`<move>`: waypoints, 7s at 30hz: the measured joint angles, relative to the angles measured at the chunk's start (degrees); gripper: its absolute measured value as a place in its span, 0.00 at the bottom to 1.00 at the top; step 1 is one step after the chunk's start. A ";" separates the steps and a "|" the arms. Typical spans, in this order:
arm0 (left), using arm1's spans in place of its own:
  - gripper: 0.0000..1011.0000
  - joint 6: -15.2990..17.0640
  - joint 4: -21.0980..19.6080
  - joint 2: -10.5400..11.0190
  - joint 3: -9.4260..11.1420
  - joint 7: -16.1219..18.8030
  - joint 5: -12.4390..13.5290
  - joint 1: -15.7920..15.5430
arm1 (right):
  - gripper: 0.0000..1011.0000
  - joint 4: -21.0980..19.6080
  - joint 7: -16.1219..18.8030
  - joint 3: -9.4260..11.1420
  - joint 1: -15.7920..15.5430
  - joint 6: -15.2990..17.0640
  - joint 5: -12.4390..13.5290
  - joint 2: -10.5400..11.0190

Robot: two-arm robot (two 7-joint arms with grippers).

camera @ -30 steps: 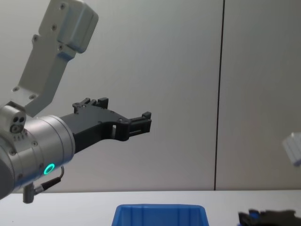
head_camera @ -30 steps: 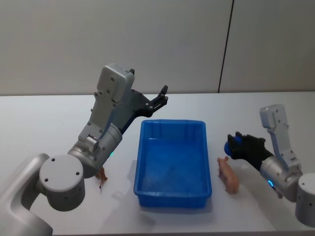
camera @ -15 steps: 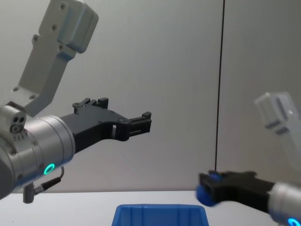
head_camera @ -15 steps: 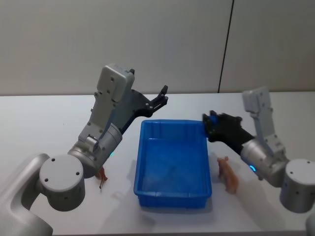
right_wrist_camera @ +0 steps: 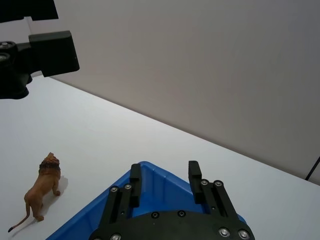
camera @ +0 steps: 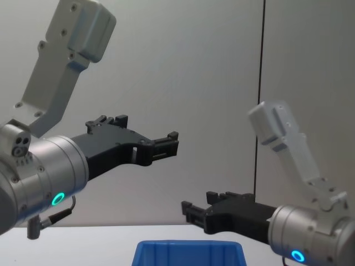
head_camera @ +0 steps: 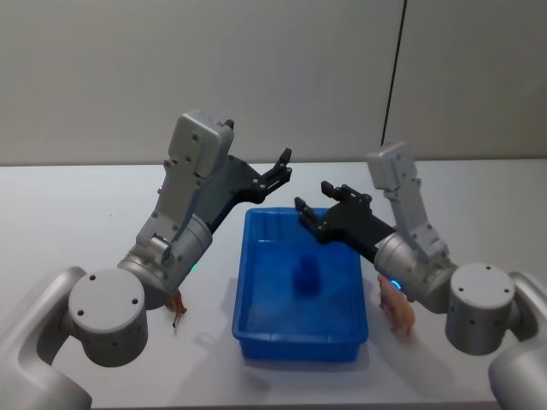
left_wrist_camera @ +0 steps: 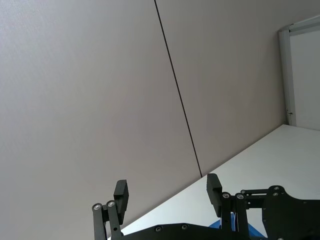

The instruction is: Pick up the two dolls from the table and place them into the box.

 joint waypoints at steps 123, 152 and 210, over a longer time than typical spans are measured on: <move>0.99 0.00 0.00 0.00 0.00 0.00 0.00 0.00 | 0.36 -5.11 -12.52 1.68 -13.87 3.60 3.30 6.36; 0.99 0.00 0.00 0.00 0.00 0.00 0.00 0.00 | 0.51 -8.34 -4.67 -0.17 -8.12 -1.20 0.21 2.21; 0.99 11.19 -2.23 -1.07 -1.29 10.28 -9.49 2.25 | 0.99 -18.74 -17.73 2.07 -16.81 1.35 2.25 7.10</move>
